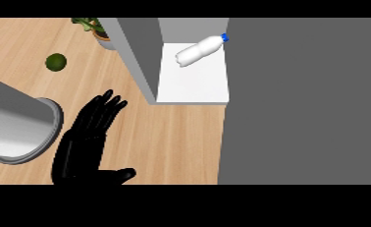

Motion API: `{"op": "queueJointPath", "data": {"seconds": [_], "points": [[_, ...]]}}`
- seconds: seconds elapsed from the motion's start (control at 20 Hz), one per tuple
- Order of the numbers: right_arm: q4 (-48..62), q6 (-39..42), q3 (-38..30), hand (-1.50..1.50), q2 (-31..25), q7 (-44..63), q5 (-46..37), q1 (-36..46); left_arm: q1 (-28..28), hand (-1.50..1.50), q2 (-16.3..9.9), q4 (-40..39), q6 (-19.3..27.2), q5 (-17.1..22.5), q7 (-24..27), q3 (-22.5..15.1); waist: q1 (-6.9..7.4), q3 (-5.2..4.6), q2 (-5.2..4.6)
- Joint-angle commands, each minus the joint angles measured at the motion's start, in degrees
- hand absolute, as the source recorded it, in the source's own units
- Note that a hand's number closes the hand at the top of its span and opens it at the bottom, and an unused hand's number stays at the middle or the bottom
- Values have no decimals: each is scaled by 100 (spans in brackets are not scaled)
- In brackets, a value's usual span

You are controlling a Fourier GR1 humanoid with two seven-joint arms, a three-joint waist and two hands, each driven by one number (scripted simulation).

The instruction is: Pick up the bottled water, place it into the cabinet and close the cabinet

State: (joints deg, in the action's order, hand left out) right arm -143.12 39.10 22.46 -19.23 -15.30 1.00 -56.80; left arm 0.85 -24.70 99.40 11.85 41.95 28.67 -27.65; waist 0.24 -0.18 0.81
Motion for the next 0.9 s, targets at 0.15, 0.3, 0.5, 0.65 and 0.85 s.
{"op": "queueJointPath", "data": {"seconds": [0.15,0.3,0.5,0.65,0.85], "points": [[-1271,230,1049,150,-369,761,-1007,320,800,-150,-457,362,-487,496,109,483,80,-29,2],[-1067,185,1318,150,-400,931,-1245,630,1064,-150,-649,582,-637,680,71,635,125,-45,50],[-1013,101,1606,150,-463,1178,-1143,949,1244,-150,-885,648,-851,795,86,857,255,-69,34],[-960,-239,2046,150,-273,1268,-879,686,1370,-150,-1058,720,-1003,979,92,1137,196,-69,13],[-623,-530,2390,150,-31,1151,-480,713,1605,-150,-1279,776,-1318,1104,127,1314,435,-63,-48]]}}
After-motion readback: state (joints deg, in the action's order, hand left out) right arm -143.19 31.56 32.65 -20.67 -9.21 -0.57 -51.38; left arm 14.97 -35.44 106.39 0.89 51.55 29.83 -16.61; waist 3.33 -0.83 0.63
